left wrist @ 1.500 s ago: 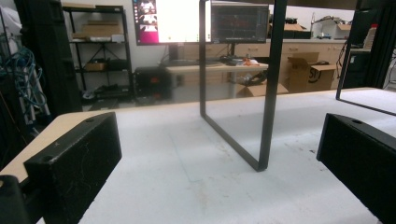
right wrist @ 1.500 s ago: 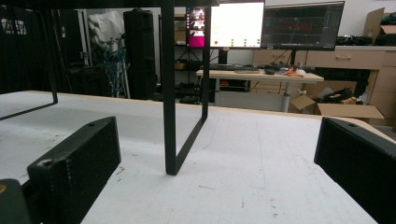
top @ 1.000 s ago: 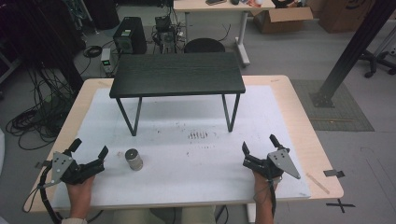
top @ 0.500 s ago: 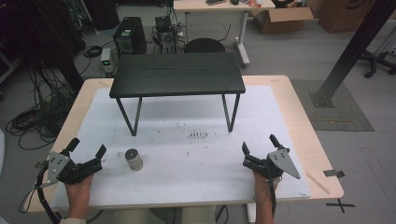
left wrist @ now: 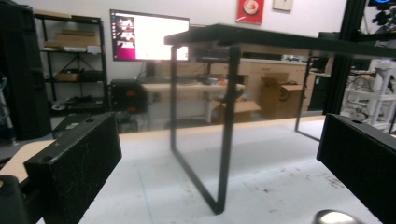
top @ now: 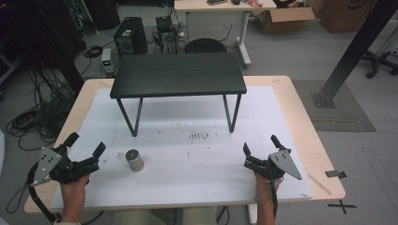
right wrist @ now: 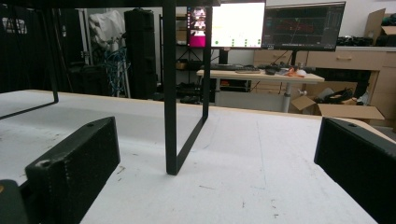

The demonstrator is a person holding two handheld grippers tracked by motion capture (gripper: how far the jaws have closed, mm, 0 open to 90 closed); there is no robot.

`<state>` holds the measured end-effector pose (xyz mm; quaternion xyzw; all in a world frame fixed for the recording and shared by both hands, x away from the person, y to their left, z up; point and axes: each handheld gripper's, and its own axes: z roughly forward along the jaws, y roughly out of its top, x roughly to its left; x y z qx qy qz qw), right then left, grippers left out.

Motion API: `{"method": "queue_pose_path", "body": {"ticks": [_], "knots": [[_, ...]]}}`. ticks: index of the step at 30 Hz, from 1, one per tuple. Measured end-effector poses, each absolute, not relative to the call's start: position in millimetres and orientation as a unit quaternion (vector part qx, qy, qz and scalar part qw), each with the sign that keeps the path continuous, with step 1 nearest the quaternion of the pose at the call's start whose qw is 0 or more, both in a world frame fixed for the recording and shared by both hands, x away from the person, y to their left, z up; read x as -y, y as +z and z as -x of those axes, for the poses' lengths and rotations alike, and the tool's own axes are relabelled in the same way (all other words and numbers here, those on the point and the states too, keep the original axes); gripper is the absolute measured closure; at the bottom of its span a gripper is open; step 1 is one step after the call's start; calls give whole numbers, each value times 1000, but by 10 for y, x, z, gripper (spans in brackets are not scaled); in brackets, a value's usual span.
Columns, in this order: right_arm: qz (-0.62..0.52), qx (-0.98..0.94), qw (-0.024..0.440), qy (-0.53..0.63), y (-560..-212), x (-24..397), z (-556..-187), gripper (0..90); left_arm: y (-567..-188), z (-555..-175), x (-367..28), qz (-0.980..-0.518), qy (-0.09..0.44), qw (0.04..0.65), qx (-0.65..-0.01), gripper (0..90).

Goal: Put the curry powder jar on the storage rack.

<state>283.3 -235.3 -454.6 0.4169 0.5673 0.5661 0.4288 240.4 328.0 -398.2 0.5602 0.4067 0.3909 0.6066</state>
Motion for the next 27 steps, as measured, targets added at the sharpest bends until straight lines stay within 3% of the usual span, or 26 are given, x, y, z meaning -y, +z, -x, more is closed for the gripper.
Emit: {"method": "queue_pose_path", "body": {"ticks": [27], "knots": [[-415,-568,429,566,-4547,2352,-2831,0,-3875,-2240,-2911,-597,346,624,-367,3]]}}
